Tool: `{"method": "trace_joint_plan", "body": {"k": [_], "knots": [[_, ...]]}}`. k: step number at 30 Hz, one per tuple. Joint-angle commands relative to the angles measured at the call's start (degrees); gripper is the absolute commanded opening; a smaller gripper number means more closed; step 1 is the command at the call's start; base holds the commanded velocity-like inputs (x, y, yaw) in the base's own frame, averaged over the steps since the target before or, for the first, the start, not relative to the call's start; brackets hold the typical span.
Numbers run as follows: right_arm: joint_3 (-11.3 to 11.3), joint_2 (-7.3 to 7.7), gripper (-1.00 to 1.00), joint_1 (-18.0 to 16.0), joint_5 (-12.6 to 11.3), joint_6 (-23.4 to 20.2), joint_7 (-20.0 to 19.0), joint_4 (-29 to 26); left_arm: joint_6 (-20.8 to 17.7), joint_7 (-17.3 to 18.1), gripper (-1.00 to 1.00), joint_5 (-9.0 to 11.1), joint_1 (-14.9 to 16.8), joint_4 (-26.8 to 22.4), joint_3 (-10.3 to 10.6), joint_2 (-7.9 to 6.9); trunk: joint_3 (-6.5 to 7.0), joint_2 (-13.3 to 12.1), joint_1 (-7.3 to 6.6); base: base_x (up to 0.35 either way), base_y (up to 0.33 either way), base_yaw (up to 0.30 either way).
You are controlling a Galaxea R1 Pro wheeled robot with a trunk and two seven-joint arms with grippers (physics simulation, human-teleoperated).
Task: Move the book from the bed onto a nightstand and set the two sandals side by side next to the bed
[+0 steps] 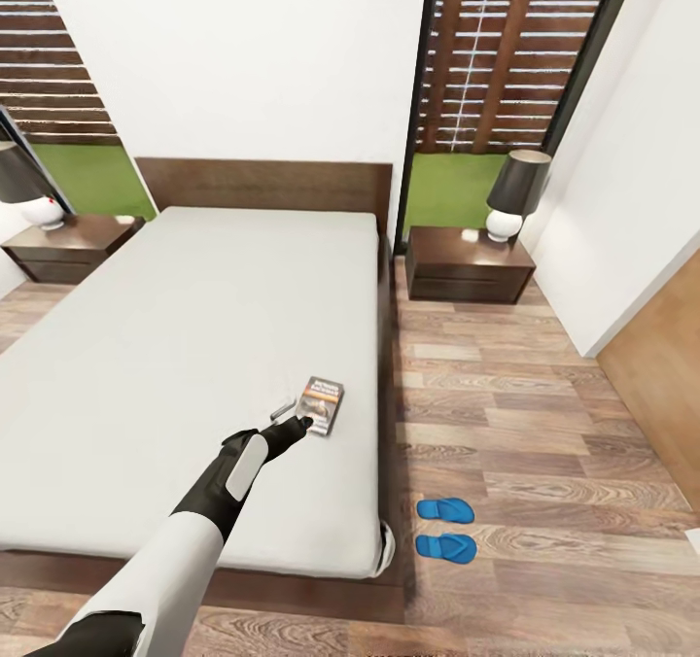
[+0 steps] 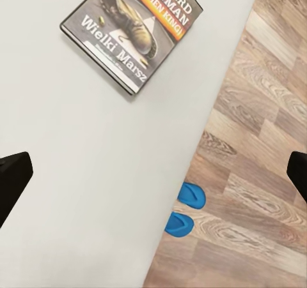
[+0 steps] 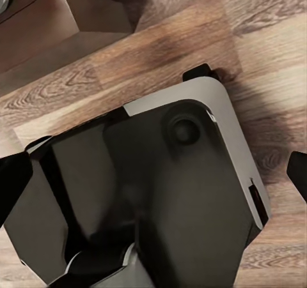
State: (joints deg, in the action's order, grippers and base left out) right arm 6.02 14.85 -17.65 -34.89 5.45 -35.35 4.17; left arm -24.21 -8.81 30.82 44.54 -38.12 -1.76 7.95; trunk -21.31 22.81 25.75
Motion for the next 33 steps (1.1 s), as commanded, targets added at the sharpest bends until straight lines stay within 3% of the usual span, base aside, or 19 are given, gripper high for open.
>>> {"method": "trace_joint_plan", "body": {"k": [1,30,33], "knots": [[0.48,-0.01,1.00,-0.11,-0.35,0.44,-0.33,0.28,-0.31,-0.37,1.00,0.61,0.03,-0.11,-0.18,0.05,-0.19,0.11,0.03,0.000,0.000,0.000],[0.40,0.17,1.00,-0.11,-0.35,0.44,-0.33,0.26,-0.31,-0.34,1.00,0.63,0.03,-0.11,-0.14,0.05,-2.81,0.11,0.03,0.000,0.000,0.000],[0.31,2.13,1.00,-0.11,-0.39,0.44,-0.28,0.30,-0.31,-0.34,1.00,0.64,0.03,-0.11,-0.10,0.07,-3.08,0.11,0.03,0.000,0.000,0.000]]}}
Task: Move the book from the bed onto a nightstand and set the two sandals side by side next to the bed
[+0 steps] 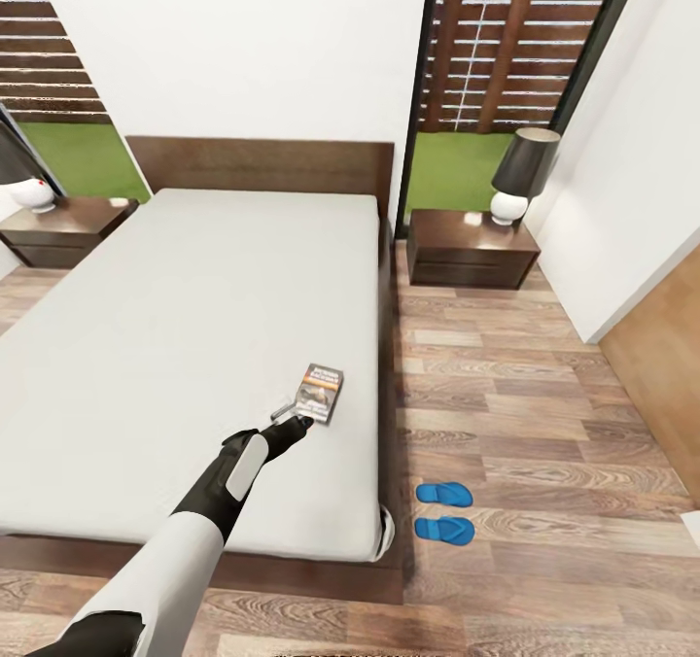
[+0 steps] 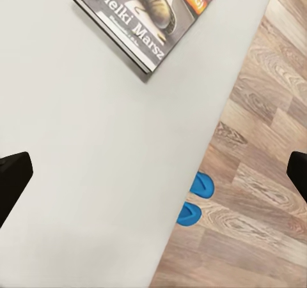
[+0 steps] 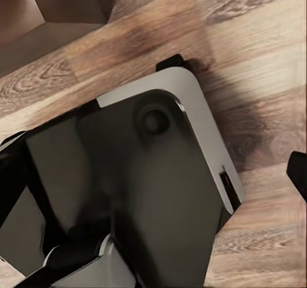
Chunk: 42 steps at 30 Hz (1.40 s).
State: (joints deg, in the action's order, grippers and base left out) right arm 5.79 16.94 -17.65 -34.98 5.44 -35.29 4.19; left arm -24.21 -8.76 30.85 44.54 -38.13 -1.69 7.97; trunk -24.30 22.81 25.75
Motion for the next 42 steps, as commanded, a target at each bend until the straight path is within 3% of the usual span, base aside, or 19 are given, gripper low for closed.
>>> {"method": "trace_joint_plan", "body": {"k": [1,4,7,12,15,17,19,20,24,34,42], "knots": [[0.51,1.07,1.00,-0.10,-0.32,0.45,-0.33,0.28,-0.31,-0.38,1.00,0.61,0.02,-0.11,-0.17,0.06,-0.18,0.11,0.03,0.000,0.000,0.000],[0.33,3.41,1.00,-0.10,-0.34,0.39,-0.20,0.29,-0.31,-0.38,1.00,0.61,0.02,-0.11,-0.16,0.05,-0.45,0.11,0.03,0.000,0.000,0.000],[0.04,7.00,1.00,-0.14,-0.46,0.21,-0.51,-0.36,-0.31,-0.38,1.00,0.61,0.02,-0.11,-0.16,0.09,-0.73,0.11,0.03,0.000,0.000,0.000],[-0.03,8.91,1.00,-0.19,-0.44,-1.84,-0.79,-7.72,-0.35,-0.38,1.00,0.66,0.02,-0.11,-0.16,0.11,-1.18,0.11,0.03,0.000,0.000,0.000],[0.14,10.29,1.00,-0.19,-0.44,-6.31,-1.35,-12.55,-0.39,0.00,1.00,0.69,0.02,-0.11,-0.16,0.11,-1.45,0.11,0.03,0.000,0.000,0.000],[0.26,10.66,1.00,-0.19,-0.39,-7.61,-4.30,-13.56,-0.39,0.59,1.00,0.68,0.02,-0.11,-0.16,0.12,-1.63,0.11,0.03,0.000,0.000,0.000],[0.32,10.83,1.00,-0.19,-0.33,-8.13,-10.71,-13.72,-0.40,1.14,1.00,0.66,0.02,-0.11,-0.16,0.12,-1.81,0.11,0.03,0.000,0.000,0.000],[0.34,10.89,1.00,-0.19,-0.25,-8.28,-15.83,-13.71,-0.40,1.38,1.00,0.66,0.02,-0.11,-0.16,0.12,-1.90,0.11,0.03,0.000,0.000,0.000],[0.36,10.96,1.00,-0.14,-0.16,-8.29,-22.74,-13.63,-0.40,1.59,1.00,0.68,0.02,-0.11,-0.16,0.12,-2.26,0.11,0.03,0.000,0.000,0.000],[0.36,10.87,1.00,-0.12,-0.09,-7.98,-24.29,-10.41,-0.32,1.64,1.00,0.62,0.02,-0.11,-0.21,0.09,-2.77,0.11,0.03,0.000,0.000,-0.005],[0.36,10.85,1.00,-0.13,-0.09,-7.91,-24.30,-10.18,-0.31,1.64,1.00,0.61,0.02,-0.11,-0.24,0.03,-2.79,0.11,0.03,0.000,0.000,-0.237]]}}
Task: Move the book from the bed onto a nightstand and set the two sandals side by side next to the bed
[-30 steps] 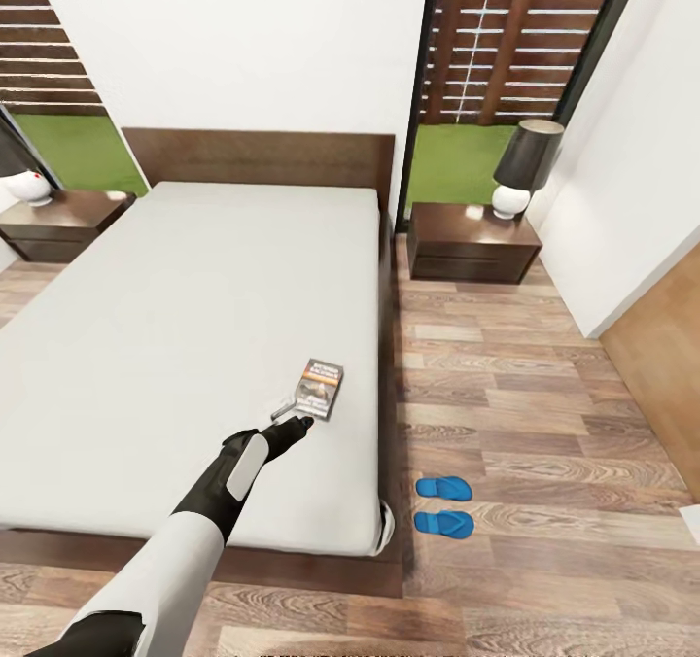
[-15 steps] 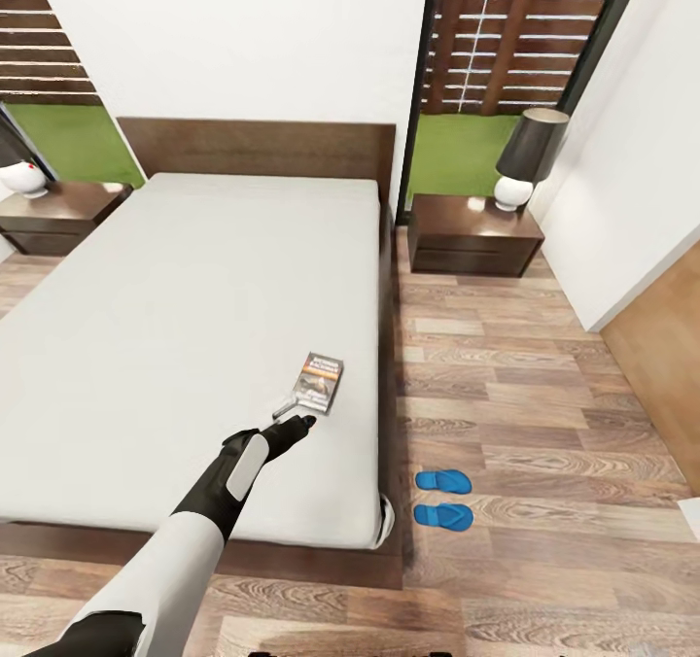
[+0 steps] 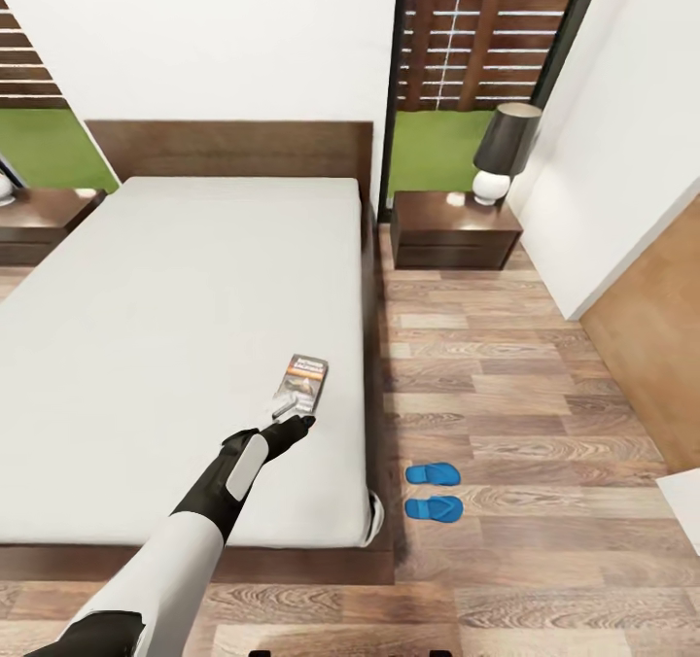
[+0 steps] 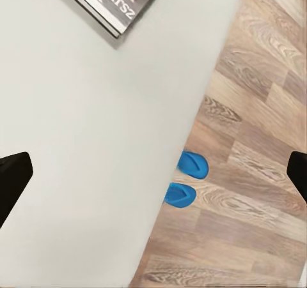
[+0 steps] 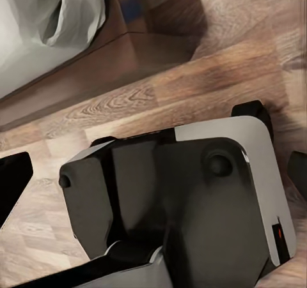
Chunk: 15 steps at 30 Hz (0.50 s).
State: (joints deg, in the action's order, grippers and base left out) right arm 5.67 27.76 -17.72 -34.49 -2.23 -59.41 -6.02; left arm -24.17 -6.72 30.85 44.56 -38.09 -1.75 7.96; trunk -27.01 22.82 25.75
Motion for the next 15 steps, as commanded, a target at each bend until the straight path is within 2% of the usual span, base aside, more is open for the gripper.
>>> {"method": "trace_joint_plan", "body": {"k": [1,6,11,15], "knots": [[0.48,0.03,1.00,-0.06,-0.58,-0.24,-0.18,0.04,-0.35,-0.40,1.00,0.62,0.00,-0.14,-0.18,0.04,-0.08,0.09,0.03,0.000,0.000,-0.292],[0.48,0.02,1.00,-0.08,-0.58,-0.23,-0.18,0.04,-0.35,-0.40,1.00,0.62,0.00,-0.14,-0.18,0.02,-0.08,0.09,0.03,0.000,0.000,-0.226],[0.48,0.01,1.00,-0.04,-0.58,-0.23,-0.18,0.04,-0.28,-0.40,1.00,0.62,0.00,-0.14,-0.22,-0.04,-0.10,0.09,0.03,0.000,0.000,-0.051],[0.48,-0.05,1.00,-0.08,-0.58,0.67,-0.12,0.04,-0.25,-0.37,1.00,0.62,0.00,-0.14,-0.26,-0.05,-0.34,0.09,0.03,0.000,0.000,0.038]]}}
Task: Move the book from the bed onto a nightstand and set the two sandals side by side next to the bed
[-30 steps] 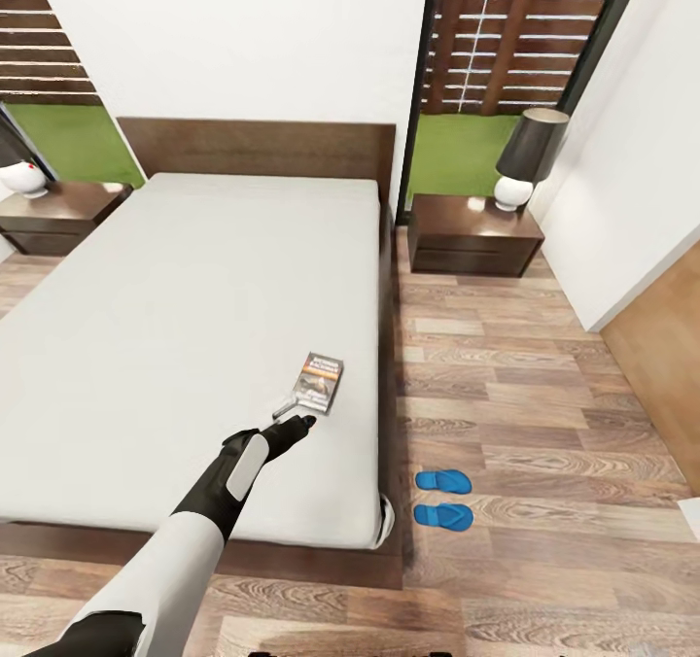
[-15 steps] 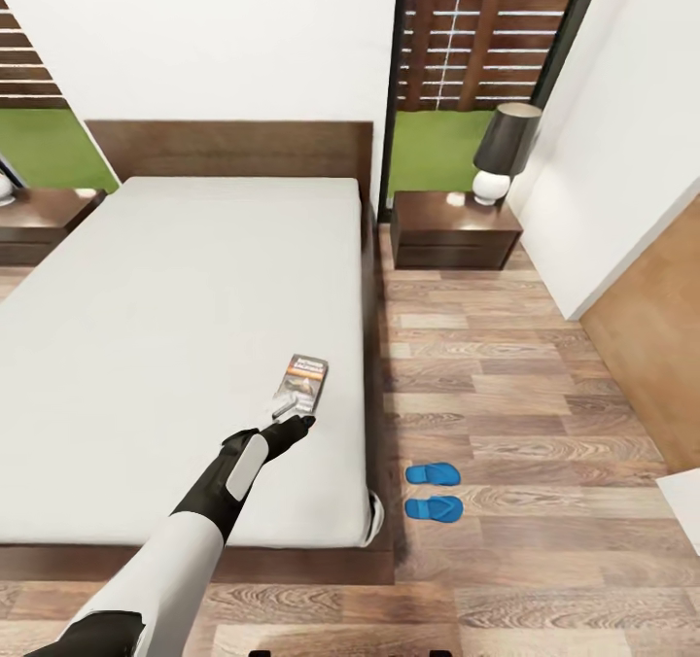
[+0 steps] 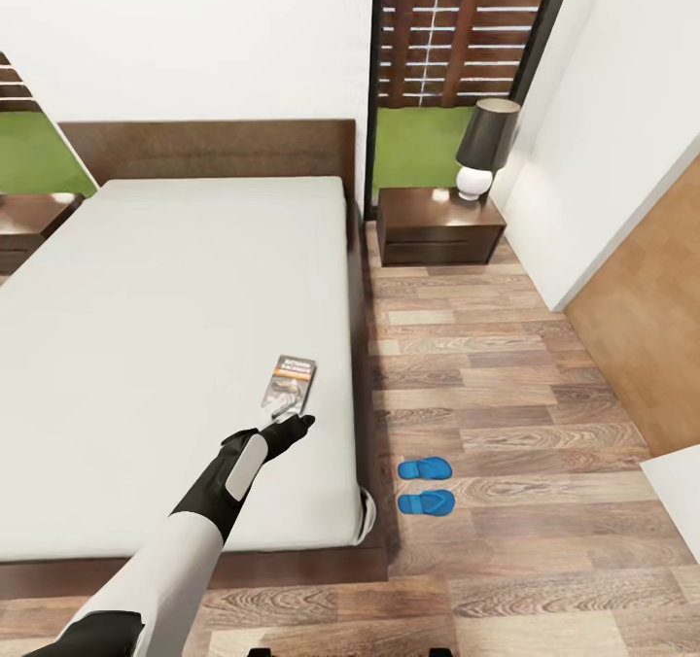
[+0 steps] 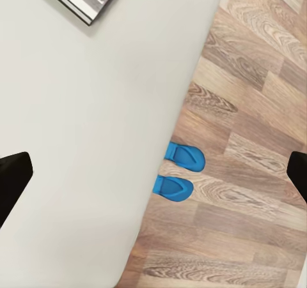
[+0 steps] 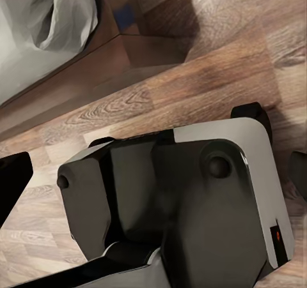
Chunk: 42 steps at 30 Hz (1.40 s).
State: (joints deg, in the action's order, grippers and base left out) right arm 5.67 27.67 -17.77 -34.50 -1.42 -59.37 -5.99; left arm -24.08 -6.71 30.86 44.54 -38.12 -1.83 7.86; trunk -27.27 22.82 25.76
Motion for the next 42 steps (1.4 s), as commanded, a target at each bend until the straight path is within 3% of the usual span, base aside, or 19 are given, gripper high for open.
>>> {"method": "trace_joint_plan", "body": {"k": [1,13,16,18,20,23,25,27,31,35,42], "knots": [[0.49,0.03,1.00,-0.01,-0.57,0.27,-0.15,0.01,-0.31,-0.38,1.00,0.61,0.02,-0.11,-0.19,0.05,-0.17,0.10,0.03,0.000,0.000,0.060],[0.49,-0.13,1.00,0.00,-0.57,1.15,-0.05,0.01,-0.22,0.09,1.00,0.74,0.02,-0.41,-0.08,0.16,-1.19,0.10,0.03,0.000,0.000,0.068],[0.49,-0.21,1.00,0.00,-0.57,1.15,-0.04,0.01,-0.39,0.58,1.00,0.77,0.02,-2.94,-0.10,0.25,-1.45,0.10,0.03,0.000,0.000,0.070],[0.49,-0.28,1.00,0.00,-0.57,1.15,-0.03,0.03,-0.49,0.35,1.00,0.74,0.02,-8.28,-0.26,0.14,-1.63,0.10,0.03,0.000,0.000,0.070],[0.49,-0.31,1.00,0.01,-0.57,1.15,0.01,0.06,-0.47,-0.78,1.00,0.68,0.02,-13.11,-0.40,0.05,-1.80,0.10,0.03,0.000,0.000,0.070],[0.49,-0.33,1.00,0.01,-0.57,1.15,0.03,0.07,-0.45,-6.11,1.00,0.66,0.24,-18.77,-0.50,-0.01,-2.06,0.10,0.03,0.000,0.000,0.070],[0.49,-0.34,1.00,0.00,-0.56,1.15,0.04,0.09,-0.33,-13.06,1.00,0.87,2.89,-21.01,-0.54,-0.03,-2.24,0.10,0.03,0.000,0.000,0.070],[0.49,-0.34,1.00,-0.02,-0.57,1.15,0.04,0.10,-0.23,-16.42,1.00,1.29,5.47,-21.50,-0.91,-0.08,-2.41,0.10,0.03,0.000,0.000,0.070],[0.49,-0.36,1.00,-0.02,-0.57,1.63,0.04,0.09,0.46,-18.17,1.00,3.19,6.87,-21.70,-2.23,-0.11,-2.76,0.10,0.03,0.000,0.000,0.069],[0.49,-0.37,1.00,0.00,-0.53,3.36,-0.03,0.10,2.80,-19.01,1.00,6.86,7.56,-20.30,-3.43,-0.12,-3.10,0.10,0.03,0.000,0.000,0.069],[0.49,-0.34,1.00,-0.01,-0.57,3.68,-0.04,0.10,5.41,-18.91,1.00,7.58,7.66,-17.67,-3.55,-0.04,-3.71,0.10,0.03,0.000,0.000,0.042]]}}
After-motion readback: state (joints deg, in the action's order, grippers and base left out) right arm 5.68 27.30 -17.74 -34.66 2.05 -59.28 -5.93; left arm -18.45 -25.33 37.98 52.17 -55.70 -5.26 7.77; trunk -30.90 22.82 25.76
